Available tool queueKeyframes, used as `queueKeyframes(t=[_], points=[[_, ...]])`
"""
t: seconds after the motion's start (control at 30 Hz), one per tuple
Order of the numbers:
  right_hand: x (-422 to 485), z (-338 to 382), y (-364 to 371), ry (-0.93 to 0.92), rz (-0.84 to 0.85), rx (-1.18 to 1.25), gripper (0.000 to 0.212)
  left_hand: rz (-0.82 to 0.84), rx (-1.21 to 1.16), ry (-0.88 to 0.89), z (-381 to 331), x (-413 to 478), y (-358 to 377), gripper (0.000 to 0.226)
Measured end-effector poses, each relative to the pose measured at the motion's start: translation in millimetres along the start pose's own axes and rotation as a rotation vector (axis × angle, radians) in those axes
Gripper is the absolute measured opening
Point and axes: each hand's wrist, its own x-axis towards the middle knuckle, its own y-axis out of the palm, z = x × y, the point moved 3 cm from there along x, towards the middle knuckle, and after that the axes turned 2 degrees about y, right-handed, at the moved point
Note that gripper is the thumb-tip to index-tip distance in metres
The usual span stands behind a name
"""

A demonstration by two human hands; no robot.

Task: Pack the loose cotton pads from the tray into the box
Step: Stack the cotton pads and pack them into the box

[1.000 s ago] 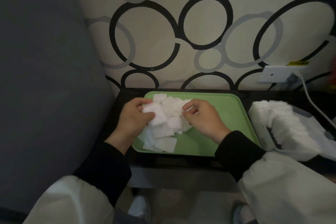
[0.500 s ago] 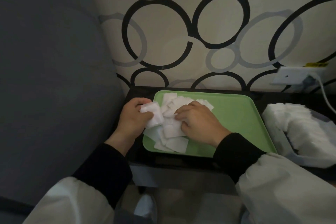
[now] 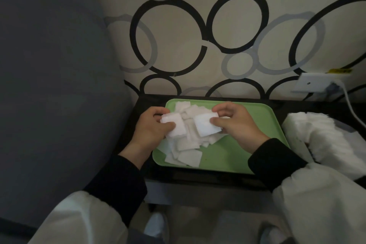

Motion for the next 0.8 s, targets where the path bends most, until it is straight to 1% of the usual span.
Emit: queueKeyframes(t=[0.1,0.2,0.27,0.33,0.43,0.5,0.57,0.63,0.8], points=[[-2.1,4.2,-4.9,-0.001,0.037,0.147,0.033,0.006,0.003,0.009,-5.2,-2.2,7.1,0.039],[-7.6,11.9,-6.8,-0.011,0.138,0.277,0.036,0.024,-0.022,0.001,-12.9,-6.5,14.9,0.041],[-11.7,15.5,-7.1,-0.016,0.198,0.301,0.038,0.057,-0.054,-0.001,-16.0,-9.2,22.6,0.039],[-14.4,16.4,-7.3,-0.030,0.222,0.261,0.040,0.090,-0.093,-0.005,-19.0,-13.2,31.8,0.037],[-16.1,15.6,-10.0,-0.058,0.189,0.174,0.042,0.151,-0.151,-0.016,-24.3,-18.6,46.4,0.031],[-16.5,15.6,-13.0,-0.068,0.152,0.131,0.042,0.204,-0.199,-0.024,-27.8,-22.2,55.2,0.017],[-16.9,16.1,-16.3,-0.074,0.118,0.115,0.041,0.242,-0.227,-0.024,-30.8,-24.7,62.1,0.010],[-17.2,16.0,-19.9,-0.074,0.091,0.116,0.040,0.271,-0.231,-0.020,-32.7,-26.1,67.7,0.010],[-17.2,9.8,-23.7,-0.045,0.049,0.092,0.035,0.292,-0.203,-0.040,-36.4,-29.9,77.8,0.018]])
